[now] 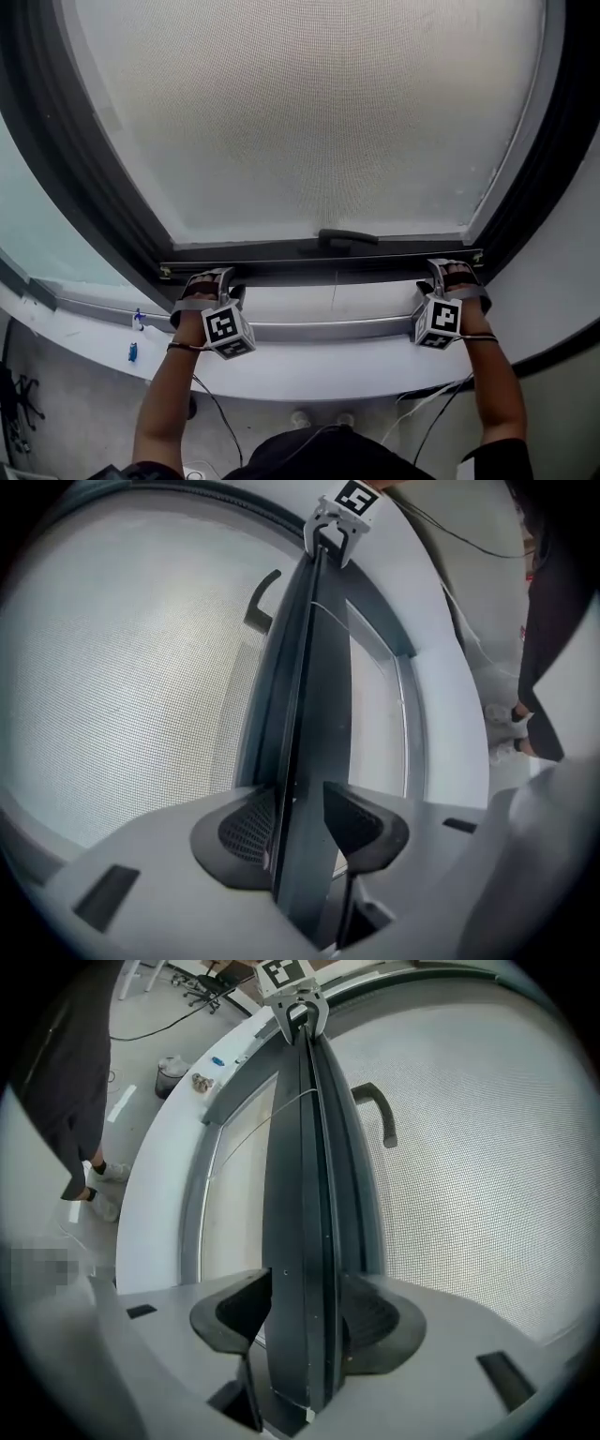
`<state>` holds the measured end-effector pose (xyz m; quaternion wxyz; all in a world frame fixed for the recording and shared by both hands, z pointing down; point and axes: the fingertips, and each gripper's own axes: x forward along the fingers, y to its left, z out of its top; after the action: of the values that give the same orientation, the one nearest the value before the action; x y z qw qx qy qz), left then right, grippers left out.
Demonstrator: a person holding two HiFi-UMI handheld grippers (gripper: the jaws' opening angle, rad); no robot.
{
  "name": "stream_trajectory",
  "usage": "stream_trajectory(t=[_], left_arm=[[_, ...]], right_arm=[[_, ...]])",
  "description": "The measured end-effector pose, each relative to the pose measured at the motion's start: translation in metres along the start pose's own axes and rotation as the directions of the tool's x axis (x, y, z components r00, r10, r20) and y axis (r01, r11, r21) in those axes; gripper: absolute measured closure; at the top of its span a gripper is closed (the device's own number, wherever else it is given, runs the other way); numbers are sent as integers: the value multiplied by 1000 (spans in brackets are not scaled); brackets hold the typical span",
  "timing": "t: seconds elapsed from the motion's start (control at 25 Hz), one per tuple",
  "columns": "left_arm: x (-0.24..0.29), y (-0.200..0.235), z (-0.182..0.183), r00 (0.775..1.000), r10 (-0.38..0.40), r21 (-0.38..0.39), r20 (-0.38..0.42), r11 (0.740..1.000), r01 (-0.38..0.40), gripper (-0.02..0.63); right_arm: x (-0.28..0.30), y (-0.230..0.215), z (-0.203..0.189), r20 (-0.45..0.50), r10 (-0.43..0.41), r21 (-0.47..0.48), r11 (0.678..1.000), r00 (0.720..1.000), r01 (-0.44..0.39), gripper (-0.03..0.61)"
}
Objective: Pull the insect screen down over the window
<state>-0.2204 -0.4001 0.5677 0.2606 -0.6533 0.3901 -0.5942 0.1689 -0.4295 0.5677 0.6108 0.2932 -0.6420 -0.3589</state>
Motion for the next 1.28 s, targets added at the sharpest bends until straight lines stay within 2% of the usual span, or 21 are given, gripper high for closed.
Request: stream_trajectory(t=[0.16,0.24,0.32,0.4,0.48,0.64,0.8,0.92,1.0,1.08,1.16,1.2,1.28], left_arm=[[-8,3,3,1000,20,6,6,1000,-21,469],[-11,0,5,1000,7,-41,29,999,-6,469],[-14,-1,11,996,-6,-135,85,991,18,469],[-20,-1,21,986,-29,-263,161,962,72,469],[-28,0,32,972,-40,-379,231,917,128,469],[-41,3,42,942,21,-521,336,837,168,469],[-61,11,54,916,108,-620,386,766,171,469],[-76,15,67,883,184,-686,431,703,188,469],[-84,17,77,866,236,-728,442,658,192,479],[-91,17,87,851,288,-763,440,620,185,508],[-98,13,94,840,331,-798,431,573,184,545],[-102,11,97,836,350,-815,423,551,181,561],[-109,7,103,833,380,-841,403,512,173,572]], right_arm=[[2,2,-2,14,-27,0,1000,1000,27,354],[-1,1,-1,23,-35,11,999,999,34,353],[-6,-2,1,33,-43,34,999,999,42,350],[-10,-5,1,45,-64,64,996,997,61,350],[-12,-4,-1,58,-85,112,991,995,78,350],[-33,-8,14,126,-103,290,955,987,62,350],[-59,-5,39,243,-137,453,892,960,12,350],[-73,2,54,326,-187,548,836,927,-24,351],[-83,-1,64,367,-233,629,775,900,-56,351],[-94,-10,68,386,-294,716,693,874,-83,353],[-105,-21,68,377,-361,794,600,853,-97,403],[-109,-24,68,376,-390,818,566,841,-103,433],[-114,-27,71,390,-429,838,531,815,-122,480]])
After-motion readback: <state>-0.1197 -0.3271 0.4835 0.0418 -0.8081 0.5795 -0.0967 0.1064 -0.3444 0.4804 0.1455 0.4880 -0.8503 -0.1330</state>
